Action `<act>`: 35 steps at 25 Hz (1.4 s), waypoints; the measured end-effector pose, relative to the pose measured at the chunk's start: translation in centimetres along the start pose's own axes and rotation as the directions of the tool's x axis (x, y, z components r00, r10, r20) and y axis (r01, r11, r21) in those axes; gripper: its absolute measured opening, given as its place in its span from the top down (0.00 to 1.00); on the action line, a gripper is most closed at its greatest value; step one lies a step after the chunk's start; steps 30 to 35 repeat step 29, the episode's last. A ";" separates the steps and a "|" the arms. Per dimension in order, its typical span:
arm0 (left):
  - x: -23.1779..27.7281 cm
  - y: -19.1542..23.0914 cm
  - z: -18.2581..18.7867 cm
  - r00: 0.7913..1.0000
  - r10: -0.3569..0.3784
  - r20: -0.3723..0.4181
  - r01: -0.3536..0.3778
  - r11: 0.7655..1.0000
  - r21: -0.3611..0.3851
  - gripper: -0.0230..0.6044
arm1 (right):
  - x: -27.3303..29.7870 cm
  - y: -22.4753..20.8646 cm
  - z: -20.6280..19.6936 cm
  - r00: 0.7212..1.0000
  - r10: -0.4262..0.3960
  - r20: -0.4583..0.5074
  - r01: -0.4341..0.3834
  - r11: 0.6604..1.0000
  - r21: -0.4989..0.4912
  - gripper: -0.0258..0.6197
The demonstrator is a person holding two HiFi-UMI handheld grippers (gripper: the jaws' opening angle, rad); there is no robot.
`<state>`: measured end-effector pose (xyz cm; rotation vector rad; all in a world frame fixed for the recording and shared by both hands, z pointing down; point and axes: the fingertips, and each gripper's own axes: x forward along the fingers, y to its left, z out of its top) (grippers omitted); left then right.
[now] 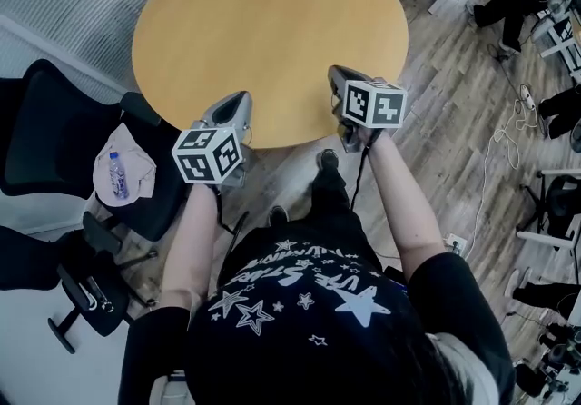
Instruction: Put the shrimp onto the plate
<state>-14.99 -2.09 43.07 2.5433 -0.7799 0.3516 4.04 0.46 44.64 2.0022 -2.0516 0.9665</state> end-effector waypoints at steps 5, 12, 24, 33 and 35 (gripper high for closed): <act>-2.3 0.0 -1.6 1.000 -0.017 -0.011 0.018 1.000 0.006 0.96 | -1.9 1.3 -2.4 1.000 -0.030 -0.009 0.030 1.000 0.008 0.96; -4.7 -0.4 -3.4 0.999 -0.046 -0.019 0.046 0.999 0.011 0.96 | -4.6 2.7 -4.5 0.999 -0.051 0.006 0.051 0.999 0.002 0.96; -6.5 -0.4 -5.1 0.995 -0.083 -0.051 0.085 0.996 0.030 0.96 | -6.2 5.0 -6.9 0.998 -0.060 -0.004 0.060 0.998 -0.014 0.96; -6.8 -0.3 -5.4 0.995 -0.082 -0.049 0.084 0.996 0.024 0.96 | -6.7 5.6 -6.9 0.998 -0.066 0.006 0.067 0.997 -0.033 0.96; -6.8 -0.3 -5.4 0.995 -0.082 -0.049 0.084 0.996 0.024 0.96 | -6.7 5.6 -6.9 0.998 -0.066 0.006 0.067 0.997 -0.033 0.96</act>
